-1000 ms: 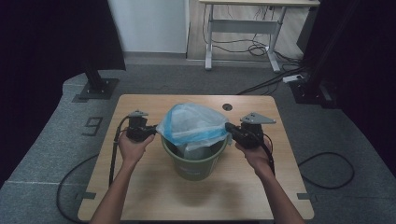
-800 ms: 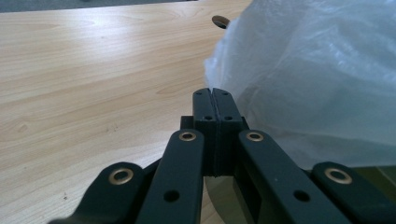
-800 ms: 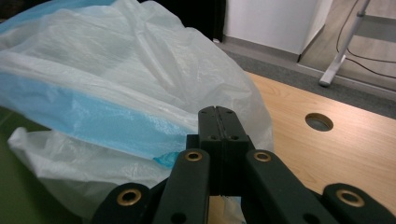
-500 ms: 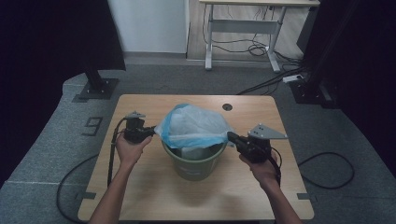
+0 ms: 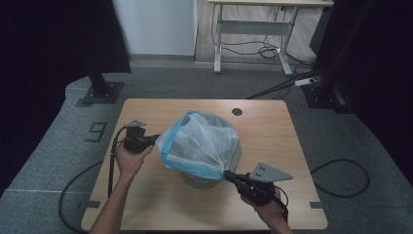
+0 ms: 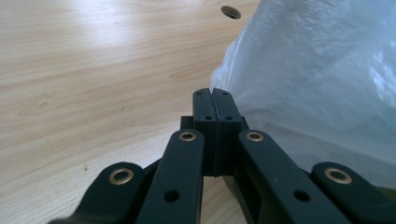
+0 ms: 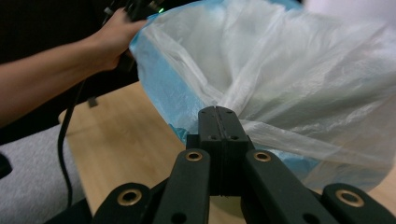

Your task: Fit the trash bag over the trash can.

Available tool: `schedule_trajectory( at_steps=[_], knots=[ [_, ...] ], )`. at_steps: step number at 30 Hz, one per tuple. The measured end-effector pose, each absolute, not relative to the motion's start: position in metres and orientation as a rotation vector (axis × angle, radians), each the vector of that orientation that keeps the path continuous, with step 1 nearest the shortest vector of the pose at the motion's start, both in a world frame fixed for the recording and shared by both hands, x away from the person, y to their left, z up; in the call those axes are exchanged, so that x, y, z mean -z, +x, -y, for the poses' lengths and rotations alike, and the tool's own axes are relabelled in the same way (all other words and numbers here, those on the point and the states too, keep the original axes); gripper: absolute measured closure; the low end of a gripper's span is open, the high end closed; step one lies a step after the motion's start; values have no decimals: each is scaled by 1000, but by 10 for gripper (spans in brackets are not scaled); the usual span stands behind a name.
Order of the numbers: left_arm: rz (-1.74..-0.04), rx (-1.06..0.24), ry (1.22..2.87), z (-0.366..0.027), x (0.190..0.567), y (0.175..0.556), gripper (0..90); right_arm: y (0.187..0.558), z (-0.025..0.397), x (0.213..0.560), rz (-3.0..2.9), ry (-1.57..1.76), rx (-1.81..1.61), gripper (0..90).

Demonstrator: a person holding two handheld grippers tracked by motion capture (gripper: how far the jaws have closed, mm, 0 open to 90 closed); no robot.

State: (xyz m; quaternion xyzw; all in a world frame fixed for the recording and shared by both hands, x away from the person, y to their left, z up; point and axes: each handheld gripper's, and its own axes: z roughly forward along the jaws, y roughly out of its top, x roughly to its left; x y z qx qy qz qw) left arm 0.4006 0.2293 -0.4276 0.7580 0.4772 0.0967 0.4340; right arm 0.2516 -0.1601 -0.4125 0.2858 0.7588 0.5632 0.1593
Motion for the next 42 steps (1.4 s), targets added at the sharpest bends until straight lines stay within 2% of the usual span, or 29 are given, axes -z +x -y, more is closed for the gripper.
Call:
schedule_trajectory(
  at_steps=[17,22,42],
  knots=[
    [-1233,-212,1937,-220,452,417,900,256,140,472,-2301,808,-1515,889],
    [-1242,-192,1956,-215,463,424,900,259,138,481,-2316,814,-1484,888],
    [-1267,-115,2001,-209,491,427,900,294,162,531,-2337,1017,-1367,888]
  ],
)
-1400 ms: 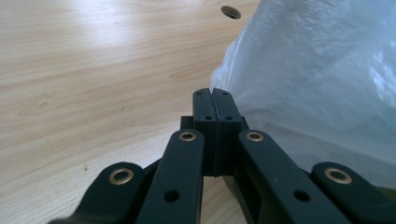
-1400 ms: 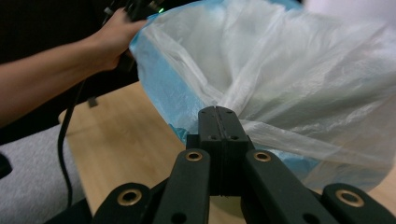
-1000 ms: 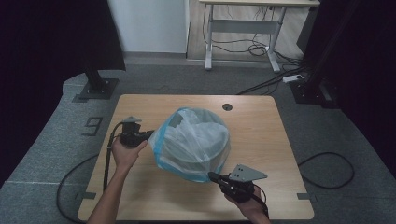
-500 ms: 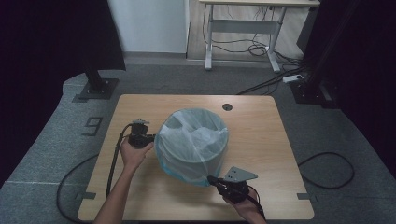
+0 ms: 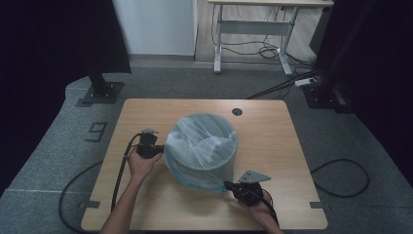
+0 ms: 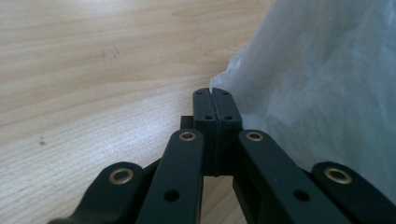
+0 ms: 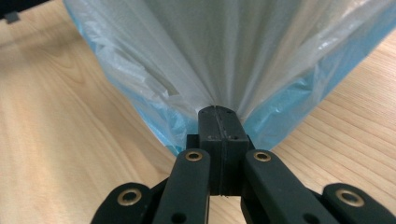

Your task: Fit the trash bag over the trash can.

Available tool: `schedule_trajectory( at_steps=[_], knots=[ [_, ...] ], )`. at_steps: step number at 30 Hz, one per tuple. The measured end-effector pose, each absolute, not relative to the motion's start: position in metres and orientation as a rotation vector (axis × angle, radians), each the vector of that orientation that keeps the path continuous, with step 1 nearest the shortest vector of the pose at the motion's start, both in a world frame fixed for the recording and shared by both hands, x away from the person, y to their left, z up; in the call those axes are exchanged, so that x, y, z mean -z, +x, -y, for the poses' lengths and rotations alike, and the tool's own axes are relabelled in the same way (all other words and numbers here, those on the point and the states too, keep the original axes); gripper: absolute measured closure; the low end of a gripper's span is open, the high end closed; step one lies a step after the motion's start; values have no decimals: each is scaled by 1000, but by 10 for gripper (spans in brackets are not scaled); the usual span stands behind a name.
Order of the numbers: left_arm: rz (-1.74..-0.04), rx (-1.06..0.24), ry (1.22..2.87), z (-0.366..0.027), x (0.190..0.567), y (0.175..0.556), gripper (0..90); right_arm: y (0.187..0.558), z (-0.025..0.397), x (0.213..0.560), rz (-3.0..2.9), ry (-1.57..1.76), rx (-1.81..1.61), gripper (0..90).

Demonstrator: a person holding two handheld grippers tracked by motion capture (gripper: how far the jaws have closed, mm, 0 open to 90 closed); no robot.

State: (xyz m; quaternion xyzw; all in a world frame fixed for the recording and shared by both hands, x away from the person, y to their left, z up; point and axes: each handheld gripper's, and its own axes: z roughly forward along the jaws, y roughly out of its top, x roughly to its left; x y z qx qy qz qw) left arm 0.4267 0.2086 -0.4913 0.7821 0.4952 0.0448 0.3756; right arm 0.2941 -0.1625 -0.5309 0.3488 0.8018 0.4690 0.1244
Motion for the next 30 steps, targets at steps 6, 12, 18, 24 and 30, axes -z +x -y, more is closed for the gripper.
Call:
schedule_trajectory(
  at_steps=[6,12,18,24,30],
  knots=[
    [-1263,-97,2022,-205,499,426,900,303,172,538,-2333,1089,-1337,888],
    [-1256,-122,2023,-208,498,420,900,304,178,539,-2312,1111,-1355,885],
    [-1238,-192,1946,-231,484,409,657,304,183,535,-2286,1116,-1402,852],
    [-1203,-178,1897,-246,474,400,602,303,183,532,-2261,1112,-1427,833],
    [-1181,-175,1875,-252,466,394,587,302,183,531,-2255,1106,-1427,784]
  ],
)
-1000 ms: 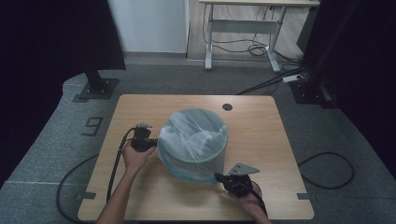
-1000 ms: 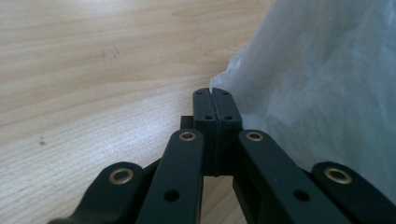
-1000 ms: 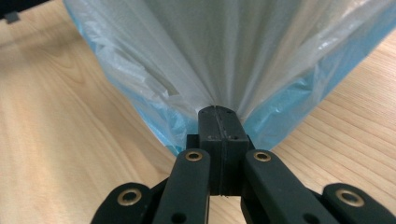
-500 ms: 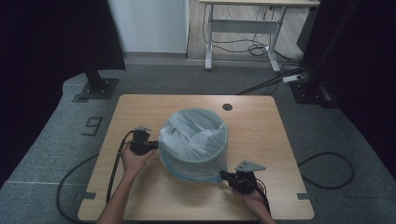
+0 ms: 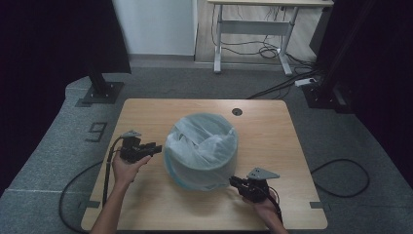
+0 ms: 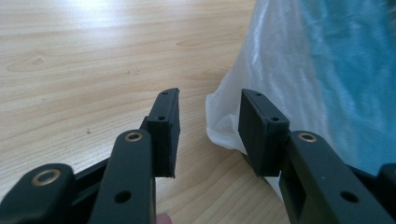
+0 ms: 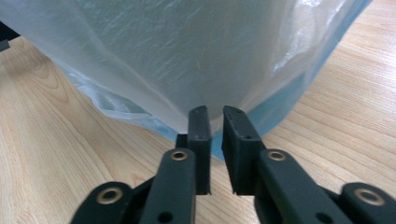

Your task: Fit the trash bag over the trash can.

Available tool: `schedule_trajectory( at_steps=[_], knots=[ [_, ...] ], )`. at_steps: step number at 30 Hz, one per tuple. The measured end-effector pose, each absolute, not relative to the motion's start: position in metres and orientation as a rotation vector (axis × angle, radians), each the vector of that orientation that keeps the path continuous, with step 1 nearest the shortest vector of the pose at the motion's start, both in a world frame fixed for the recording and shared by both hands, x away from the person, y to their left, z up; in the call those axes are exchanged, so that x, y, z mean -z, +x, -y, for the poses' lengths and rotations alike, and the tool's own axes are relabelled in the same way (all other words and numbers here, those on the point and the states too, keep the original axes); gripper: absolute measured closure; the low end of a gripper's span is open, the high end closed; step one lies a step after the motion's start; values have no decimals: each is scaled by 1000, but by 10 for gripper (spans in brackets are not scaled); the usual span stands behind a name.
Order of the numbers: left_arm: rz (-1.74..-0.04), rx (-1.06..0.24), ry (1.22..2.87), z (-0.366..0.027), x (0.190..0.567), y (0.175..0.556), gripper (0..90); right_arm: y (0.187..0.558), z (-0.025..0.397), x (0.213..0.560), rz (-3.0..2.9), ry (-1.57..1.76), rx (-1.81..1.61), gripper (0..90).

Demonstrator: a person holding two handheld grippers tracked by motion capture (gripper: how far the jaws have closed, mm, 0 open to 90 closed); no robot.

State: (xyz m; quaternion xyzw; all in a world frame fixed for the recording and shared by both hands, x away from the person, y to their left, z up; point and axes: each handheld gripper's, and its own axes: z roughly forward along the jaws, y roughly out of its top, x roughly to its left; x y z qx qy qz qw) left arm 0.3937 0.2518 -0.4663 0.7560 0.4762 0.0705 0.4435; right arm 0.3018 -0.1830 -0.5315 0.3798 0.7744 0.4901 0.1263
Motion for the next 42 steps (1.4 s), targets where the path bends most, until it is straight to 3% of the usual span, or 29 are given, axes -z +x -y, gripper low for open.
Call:
schedule_trajectory(
  at_steps=[7,15,25,30,42],
  knots=[
    [-1113,-204,1846,-263,449,384,548,299,189,527,-2206,1101,-1430,635],
    [-935,-276,1831,-267,426,371,470,297,191,525,-2197,1091,-1444,580],
    [-803,-301,1881,-244,375,355,304,295,205,521,-2116,1172,-1469,409],
    [-759,-301,1924,-222,356,356,262,293,211,520,-2106,1179,-1475,398],
    [-751,-214,2019,-168,328,387,261,288,222,519,-2103,1194,-1490,398]
  ],
)
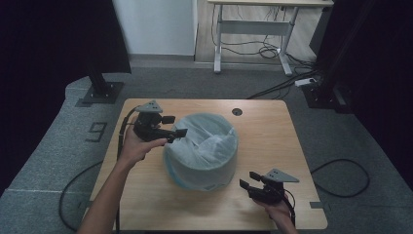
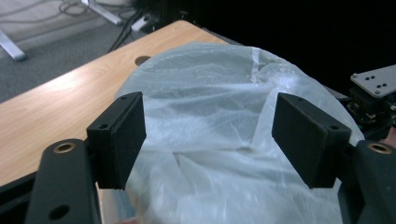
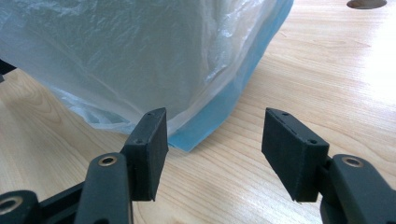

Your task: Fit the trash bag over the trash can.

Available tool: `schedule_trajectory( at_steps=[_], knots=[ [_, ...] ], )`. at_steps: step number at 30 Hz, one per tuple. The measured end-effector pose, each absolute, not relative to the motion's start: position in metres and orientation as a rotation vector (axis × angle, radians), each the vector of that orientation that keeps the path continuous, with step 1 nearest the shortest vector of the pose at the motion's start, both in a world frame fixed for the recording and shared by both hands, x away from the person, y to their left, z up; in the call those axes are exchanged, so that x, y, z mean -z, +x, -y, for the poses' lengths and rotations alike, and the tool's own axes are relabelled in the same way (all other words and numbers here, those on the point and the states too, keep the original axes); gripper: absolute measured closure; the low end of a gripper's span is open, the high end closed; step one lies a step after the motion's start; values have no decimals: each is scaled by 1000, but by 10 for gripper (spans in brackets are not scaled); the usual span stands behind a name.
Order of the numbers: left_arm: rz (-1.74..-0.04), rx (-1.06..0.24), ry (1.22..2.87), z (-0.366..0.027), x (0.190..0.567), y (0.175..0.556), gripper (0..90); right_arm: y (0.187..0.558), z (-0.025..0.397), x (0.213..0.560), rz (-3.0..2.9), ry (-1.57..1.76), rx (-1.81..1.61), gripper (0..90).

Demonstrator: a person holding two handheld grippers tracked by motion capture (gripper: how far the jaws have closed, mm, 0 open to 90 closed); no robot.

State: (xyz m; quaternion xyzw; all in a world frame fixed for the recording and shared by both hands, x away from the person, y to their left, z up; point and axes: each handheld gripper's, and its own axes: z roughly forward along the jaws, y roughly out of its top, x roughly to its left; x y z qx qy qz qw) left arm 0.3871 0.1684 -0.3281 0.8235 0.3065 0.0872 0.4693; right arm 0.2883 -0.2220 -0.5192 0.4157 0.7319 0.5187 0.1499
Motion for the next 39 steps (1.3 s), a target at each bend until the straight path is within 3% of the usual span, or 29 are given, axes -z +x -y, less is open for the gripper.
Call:
schedule_trajectory(
  at_steps=[21,32,39],
  knots=[
    [-816,-51,2263,-86,343,428,298,284,229,521,-2150,1174,-1491,407],
    [-932,15,2369,-74,358,442,302,283,228,523,-2165,1172,-1484,408],
    [-950,-10,2437,-68,361,443,311,283,226,524,-2174,1171,-1478,409]
  ],
)
